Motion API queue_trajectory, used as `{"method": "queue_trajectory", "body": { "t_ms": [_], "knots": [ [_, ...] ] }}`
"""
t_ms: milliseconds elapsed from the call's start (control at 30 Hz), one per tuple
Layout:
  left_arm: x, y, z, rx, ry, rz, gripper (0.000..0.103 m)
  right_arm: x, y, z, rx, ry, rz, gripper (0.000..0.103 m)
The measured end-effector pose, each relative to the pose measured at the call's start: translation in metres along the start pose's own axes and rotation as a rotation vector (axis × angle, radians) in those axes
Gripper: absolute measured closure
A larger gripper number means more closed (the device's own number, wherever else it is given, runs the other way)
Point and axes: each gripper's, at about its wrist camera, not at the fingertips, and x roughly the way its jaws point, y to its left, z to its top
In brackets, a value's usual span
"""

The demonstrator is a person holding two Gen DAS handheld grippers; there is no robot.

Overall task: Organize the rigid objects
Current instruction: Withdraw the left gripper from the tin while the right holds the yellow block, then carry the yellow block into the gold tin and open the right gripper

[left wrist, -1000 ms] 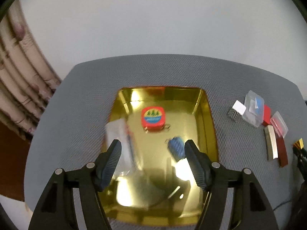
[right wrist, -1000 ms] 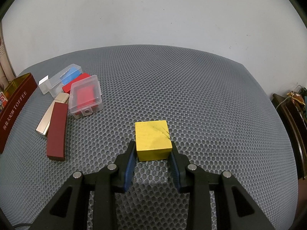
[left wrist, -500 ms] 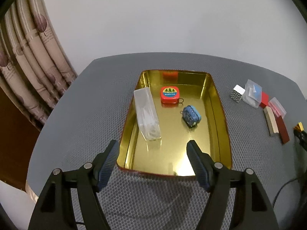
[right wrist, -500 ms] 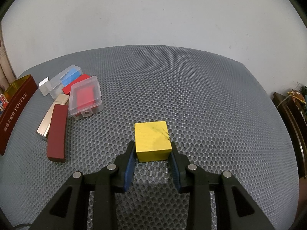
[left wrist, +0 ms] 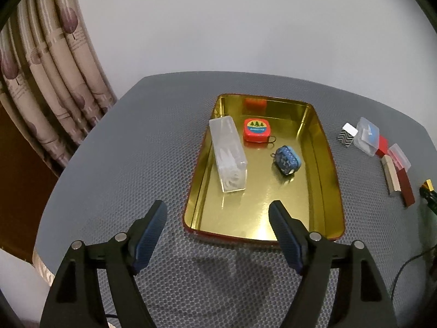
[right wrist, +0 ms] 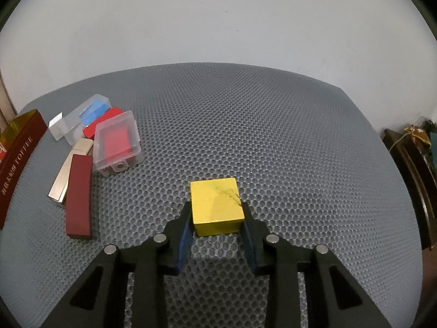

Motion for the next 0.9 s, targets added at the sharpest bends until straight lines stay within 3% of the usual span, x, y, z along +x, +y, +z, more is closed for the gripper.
{"method": "queue_trajectory", "body": {
  "t_ms": [167,367,467,733,900],
  "knots": [
    [0.006,0.005,-0.002,-0.014,0.019,0.002,0.027,-0.007,-0.006,0.006,-0.019,-0.023,-0.038,0.070],
    [0.010,0.014,-0.003,-0.051,0.046,0.012,0.023,-0.028,-0.007,0.031,-0.026,-0.092,-0.005,0.070],
    [0.008,0.018,-0.002,-0.065,0.038,0.011,0.020,-0.043,0.012,0.043,-0.077,-0.121,0.031,0.070],
    [0.005,0.033,0.000,-0.102,0.031,0.029,0.019,-0.073,0.100,0.044,-0.235,-0.143,0.213,0.070],
    [0.005,0.046,0.001,-0.141,0.035,0.035,0.019,-0.100,0.188,0.029,-0.327,-0.109,0.328,0.070]
  ]
}}
